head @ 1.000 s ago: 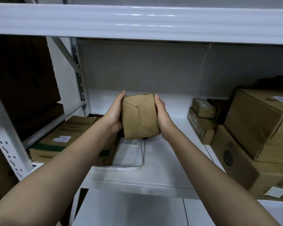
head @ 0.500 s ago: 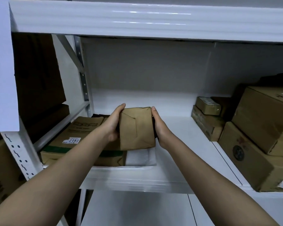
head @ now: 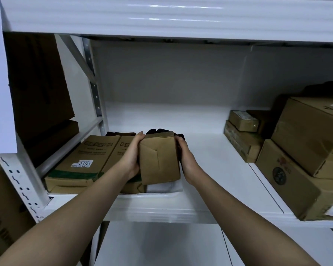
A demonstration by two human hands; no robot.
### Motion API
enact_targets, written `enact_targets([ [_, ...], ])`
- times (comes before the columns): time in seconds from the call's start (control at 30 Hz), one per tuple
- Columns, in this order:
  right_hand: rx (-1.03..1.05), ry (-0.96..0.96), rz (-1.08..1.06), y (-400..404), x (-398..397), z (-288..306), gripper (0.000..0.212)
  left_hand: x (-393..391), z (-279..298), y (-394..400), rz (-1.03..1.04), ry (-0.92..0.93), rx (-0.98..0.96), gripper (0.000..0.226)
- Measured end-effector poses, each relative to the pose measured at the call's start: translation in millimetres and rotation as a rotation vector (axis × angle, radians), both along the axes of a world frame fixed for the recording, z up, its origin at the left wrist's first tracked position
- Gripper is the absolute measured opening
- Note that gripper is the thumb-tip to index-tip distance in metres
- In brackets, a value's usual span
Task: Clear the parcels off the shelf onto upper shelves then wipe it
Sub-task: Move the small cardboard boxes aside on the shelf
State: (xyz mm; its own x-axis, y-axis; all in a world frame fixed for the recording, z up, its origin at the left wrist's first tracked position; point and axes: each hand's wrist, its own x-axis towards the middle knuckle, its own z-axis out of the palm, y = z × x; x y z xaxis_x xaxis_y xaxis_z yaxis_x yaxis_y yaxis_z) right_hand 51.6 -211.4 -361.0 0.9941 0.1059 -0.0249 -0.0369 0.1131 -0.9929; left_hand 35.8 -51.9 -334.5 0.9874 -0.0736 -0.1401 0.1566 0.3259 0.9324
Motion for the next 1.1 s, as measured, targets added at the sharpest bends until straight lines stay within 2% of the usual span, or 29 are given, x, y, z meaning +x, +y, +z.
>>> enact_targets([
  [0.13, -0.017, -0.097, -0.041, -1.3, -2.8, -10.1, 0.038, -5.9, -7.1, -1.7, 0.107, -0.041, -0.091, 0.038],
  [0.23, -0.051, -0.126, -0.077, -4.3, -6.7, -20.0, 0.039, -8.4, -4.3, -0.1, 0.112, -0.032, -0.053, 0.04],
  [0.33, -0.072, -0.131, -0.099, -5.0, -6.7, -21.8, 0.039, -10.0, 8.4, 4.3, 0.032, 0.045, 0.157, 0.03],
  [0.63, -0.04, 0.015, 0.023, -10.7, -10.6, -28.0, 0.046, 8.9, 57.1, -1.3, -0.287, 0.179, 1.0, 0.066],
  [0.77, -0.068, 0.017, 0.066, -24.4, -10.7, -24.6, 0.043, 15.7, 67.0, -36.4, -0.374, 0.253, 1.157, 0.078],
  [0.9, -0.137, 0.028, 0.095, -39.7, -2.8, -27.0, 0.038, 25.6, 55.0, -56.2, -0.307, 0.238, 1.355, 0.089],
  [1.03, -0.162, 0.095, -0.054, -44.4, 9.5, -29.3, 0.015, 27.8, 53.0, -56.4, -0.162, 0.185, 1.464, 0.088],
  [1.1, -0.261, 0.122, -0.115, -46.4, 19.1, -36.3, 0.016, 29.0, 58.5, -55.2, -0.149, 0.179, 1.459, 0.088],
])
